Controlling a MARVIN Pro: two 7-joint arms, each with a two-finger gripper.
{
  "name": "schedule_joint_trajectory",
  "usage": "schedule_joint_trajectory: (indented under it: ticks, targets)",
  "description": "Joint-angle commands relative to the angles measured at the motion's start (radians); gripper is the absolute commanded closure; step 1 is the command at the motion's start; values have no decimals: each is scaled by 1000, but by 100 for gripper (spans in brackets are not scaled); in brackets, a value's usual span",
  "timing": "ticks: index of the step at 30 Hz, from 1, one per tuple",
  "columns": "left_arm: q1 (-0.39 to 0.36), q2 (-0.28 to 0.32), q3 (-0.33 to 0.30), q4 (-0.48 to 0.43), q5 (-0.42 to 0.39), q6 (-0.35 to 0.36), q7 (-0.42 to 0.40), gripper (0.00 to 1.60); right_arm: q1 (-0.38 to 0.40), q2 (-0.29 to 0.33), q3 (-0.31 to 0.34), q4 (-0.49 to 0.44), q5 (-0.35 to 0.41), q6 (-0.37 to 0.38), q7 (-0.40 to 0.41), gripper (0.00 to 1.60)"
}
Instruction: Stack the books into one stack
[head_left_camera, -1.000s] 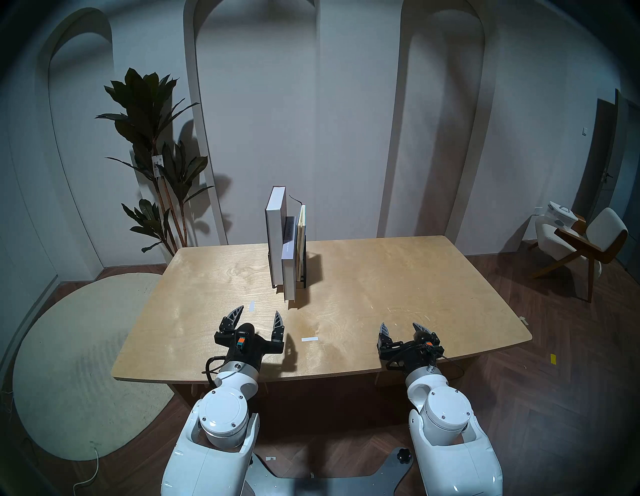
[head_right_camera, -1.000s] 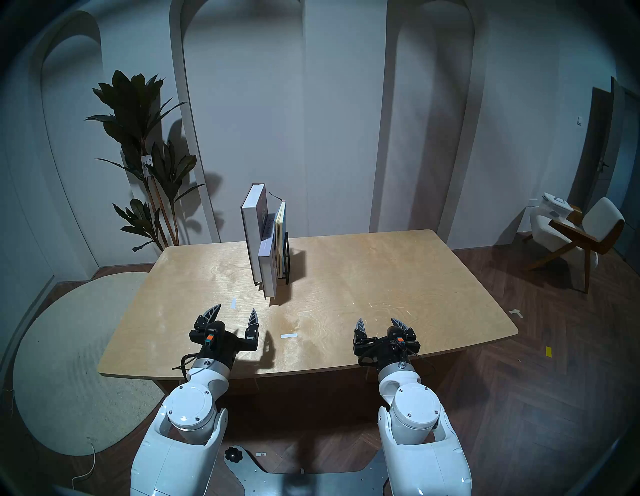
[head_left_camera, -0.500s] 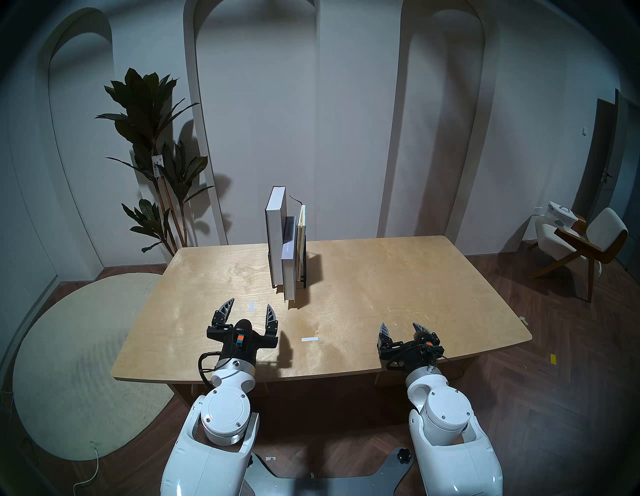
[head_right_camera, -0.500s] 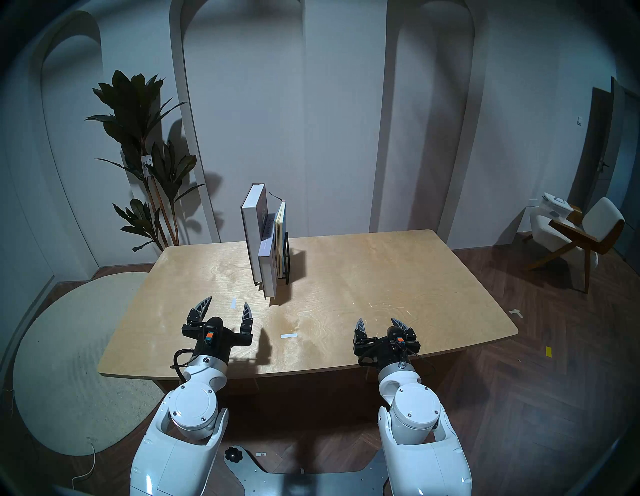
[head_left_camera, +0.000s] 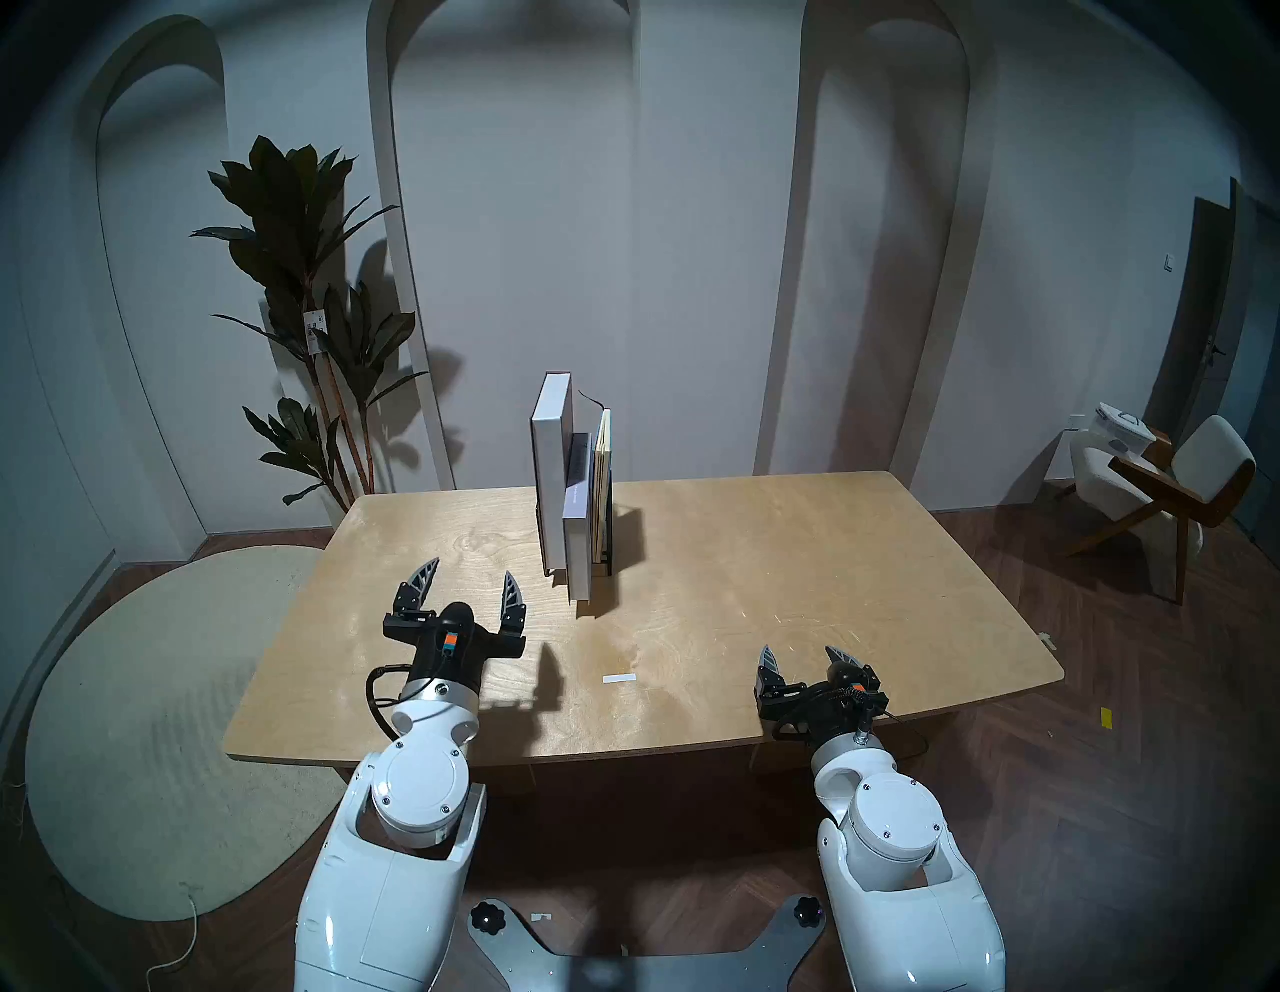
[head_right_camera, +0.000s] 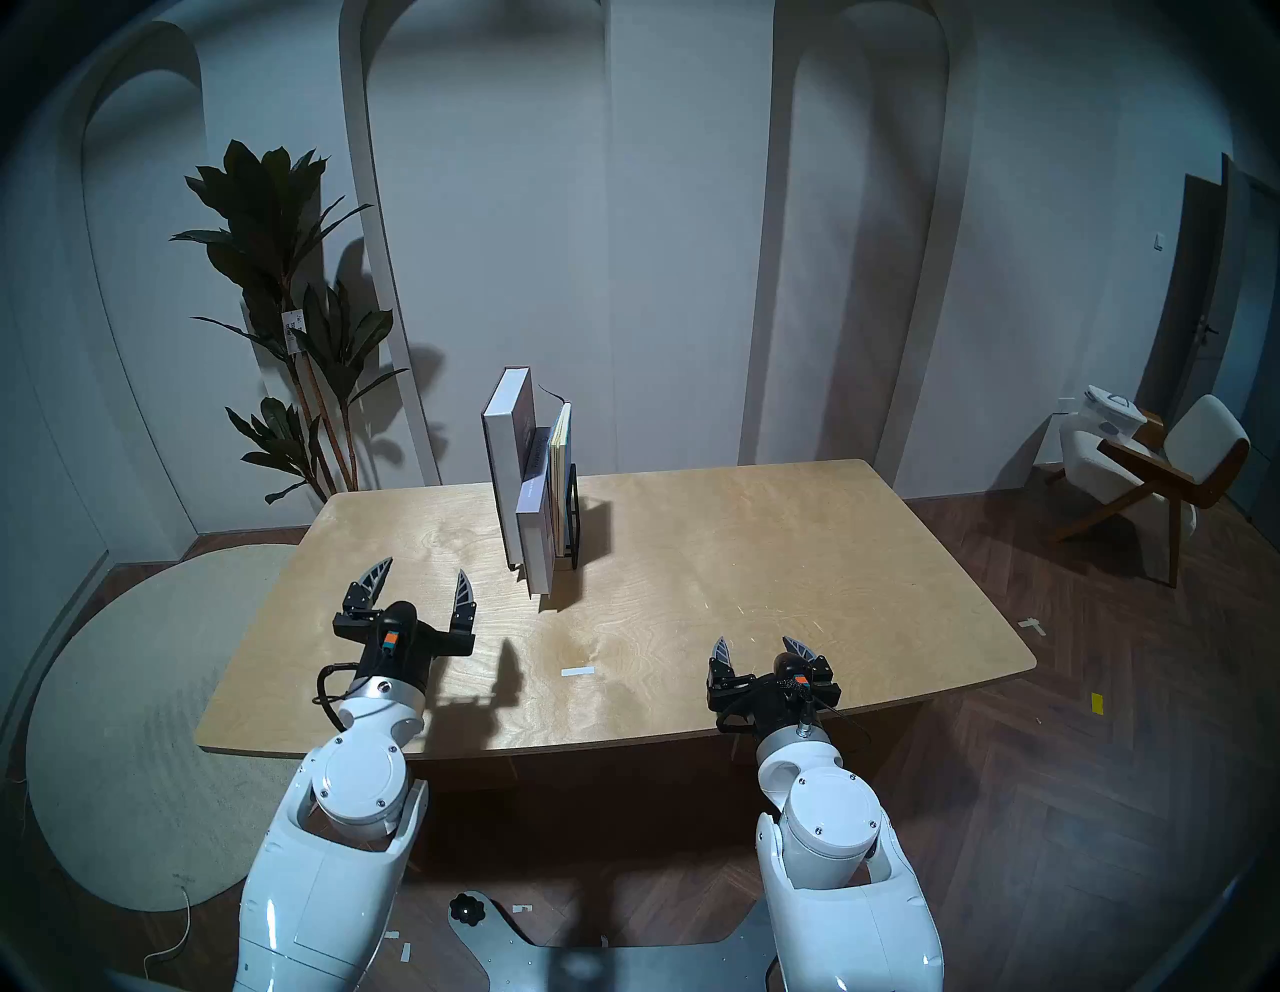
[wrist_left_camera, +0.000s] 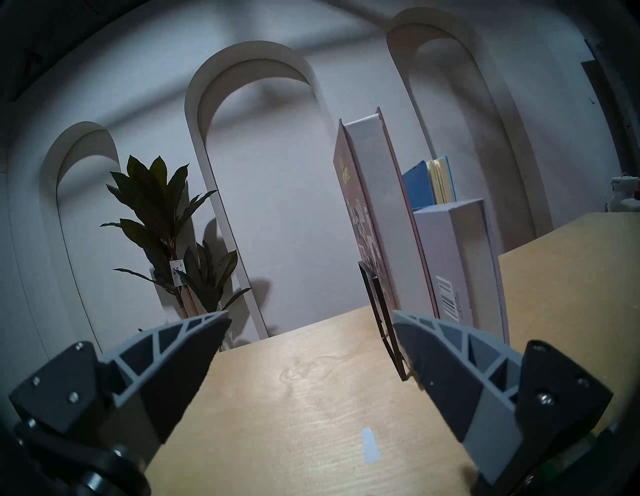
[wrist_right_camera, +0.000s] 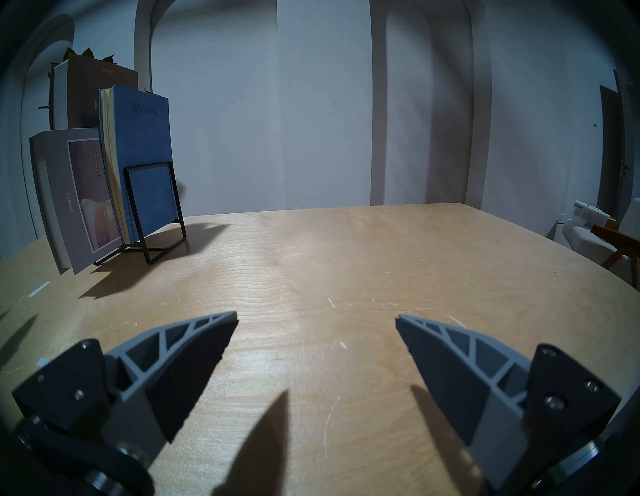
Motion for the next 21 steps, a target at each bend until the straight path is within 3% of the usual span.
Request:
schedule_joint_trajectory:
  ticks: [1,10,15,16,21]
  targets:
    - [-112,20,-30,3,-113,21,-99,0,3,-2,-2,-20,2,-4,1,0]
    - [-202,32,-68,74,-357,148,-273,0,4,-2,-2,-19,1,-5,1,0]
    - [-261,49,-69,123,-407,179,-337,0,4,-3,-2,-20,2,-5,1,0]
    - [-239,54,-69,100,-418,185,-339,0,4,-3,-2,-20,2,-5,1,0]
    - [-288,63,-80,132,-432,203,-350,0,4,-3,-1,-20,1,-5,1,0]
